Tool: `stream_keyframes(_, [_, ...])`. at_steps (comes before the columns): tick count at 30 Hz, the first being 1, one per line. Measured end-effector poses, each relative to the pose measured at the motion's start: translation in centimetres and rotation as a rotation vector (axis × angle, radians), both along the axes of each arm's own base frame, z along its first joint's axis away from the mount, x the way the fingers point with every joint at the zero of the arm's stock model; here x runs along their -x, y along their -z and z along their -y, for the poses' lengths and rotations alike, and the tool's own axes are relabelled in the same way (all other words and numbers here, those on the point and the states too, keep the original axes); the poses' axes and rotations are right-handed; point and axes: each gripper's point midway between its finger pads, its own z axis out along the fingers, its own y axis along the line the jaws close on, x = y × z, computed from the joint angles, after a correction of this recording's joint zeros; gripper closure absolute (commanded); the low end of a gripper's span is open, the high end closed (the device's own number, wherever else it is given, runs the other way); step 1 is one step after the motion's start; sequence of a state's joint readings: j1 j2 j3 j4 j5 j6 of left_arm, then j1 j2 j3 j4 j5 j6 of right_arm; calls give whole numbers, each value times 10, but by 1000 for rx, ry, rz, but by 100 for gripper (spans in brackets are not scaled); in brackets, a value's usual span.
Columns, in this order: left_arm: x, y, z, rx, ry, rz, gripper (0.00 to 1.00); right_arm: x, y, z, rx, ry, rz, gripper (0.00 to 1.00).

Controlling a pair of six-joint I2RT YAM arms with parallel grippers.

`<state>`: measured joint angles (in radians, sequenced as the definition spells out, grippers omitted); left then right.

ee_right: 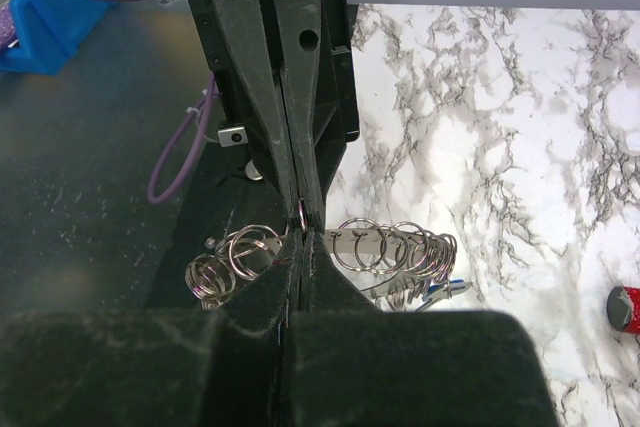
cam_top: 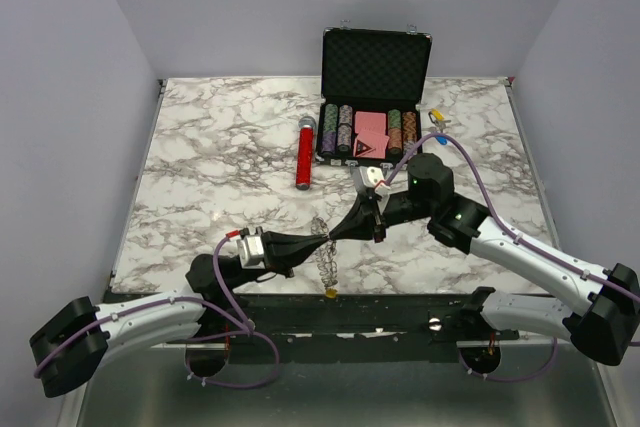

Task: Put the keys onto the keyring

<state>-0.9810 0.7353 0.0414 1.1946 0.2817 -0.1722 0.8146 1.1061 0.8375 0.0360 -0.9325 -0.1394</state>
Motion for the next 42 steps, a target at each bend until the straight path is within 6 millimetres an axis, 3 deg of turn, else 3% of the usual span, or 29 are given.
stream_keyframes(7, [0,5,1,-17,5,-25,87,1,6,2,26,-5,11,99])
stream_keyframes(16, [3,3,-8,-25,-8,-31,82,-1,26,7,105,13,-4,100])
stream_keyframes(21, [0,21,-7,-89,-25,-68,63,-4,32,9,129,29,5,100])
stream_keyframes(27, [-6,56,-4,-224,-45,-125,53,-9,41,13,182,38,41,100])
stream_keyframes(32, [-9,67,-3,-313,-63,-118,51,-15,46,17,248,28,100,100])
stream_keyframes(42, [-14,53,3,-382,-82,-33,49,-26,49,28,377,-38,241,100])
